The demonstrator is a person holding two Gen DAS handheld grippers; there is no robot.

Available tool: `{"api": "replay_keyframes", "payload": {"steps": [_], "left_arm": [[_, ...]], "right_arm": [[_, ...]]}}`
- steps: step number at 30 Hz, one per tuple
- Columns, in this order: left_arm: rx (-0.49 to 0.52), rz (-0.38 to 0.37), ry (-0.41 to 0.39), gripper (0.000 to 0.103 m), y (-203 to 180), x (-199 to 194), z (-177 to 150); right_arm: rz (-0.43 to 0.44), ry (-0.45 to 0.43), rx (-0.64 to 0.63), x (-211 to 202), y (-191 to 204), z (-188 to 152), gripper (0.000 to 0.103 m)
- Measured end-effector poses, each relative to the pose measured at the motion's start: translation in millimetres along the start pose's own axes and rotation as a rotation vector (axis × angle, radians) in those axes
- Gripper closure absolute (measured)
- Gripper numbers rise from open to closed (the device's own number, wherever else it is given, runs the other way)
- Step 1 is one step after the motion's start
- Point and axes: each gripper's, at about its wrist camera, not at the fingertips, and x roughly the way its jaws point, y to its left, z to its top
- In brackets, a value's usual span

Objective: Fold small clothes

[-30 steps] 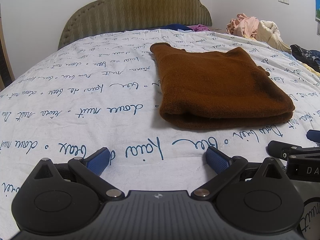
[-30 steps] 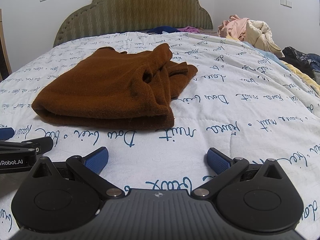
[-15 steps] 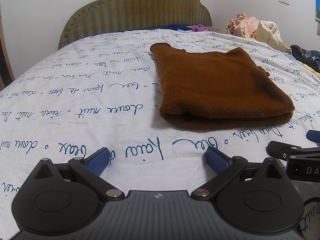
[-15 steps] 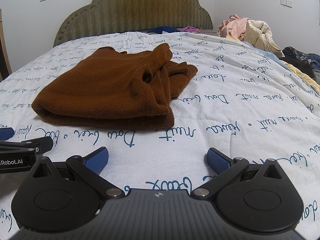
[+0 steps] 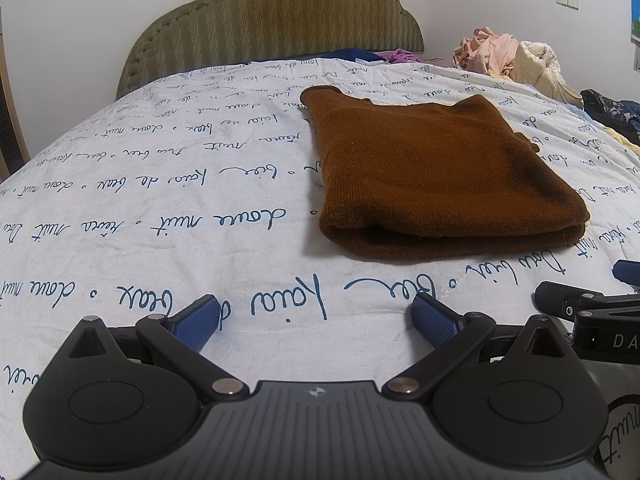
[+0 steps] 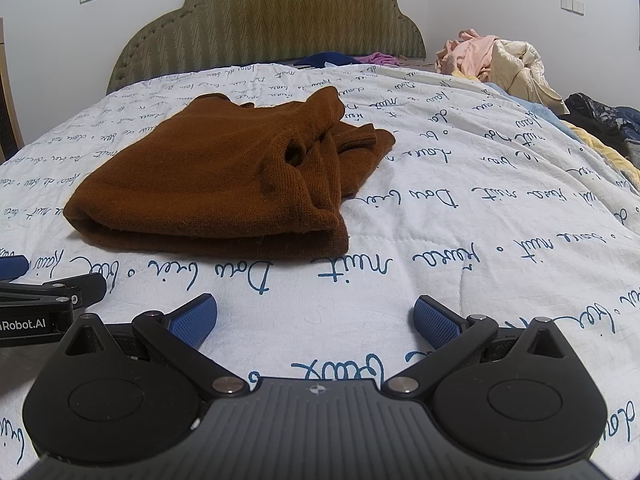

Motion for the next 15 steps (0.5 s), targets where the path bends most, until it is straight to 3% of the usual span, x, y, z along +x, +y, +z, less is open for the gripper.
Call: {"api": "replay_keyframes", "payload": {"steps": [15], "left_arm": [[0.001,0.001,0.000,0.000,-0.2,0.2,0.0]], "right_arm": [[0.001,0.004,-0.001,1.2,0.2,-0.4,0.000]]}}
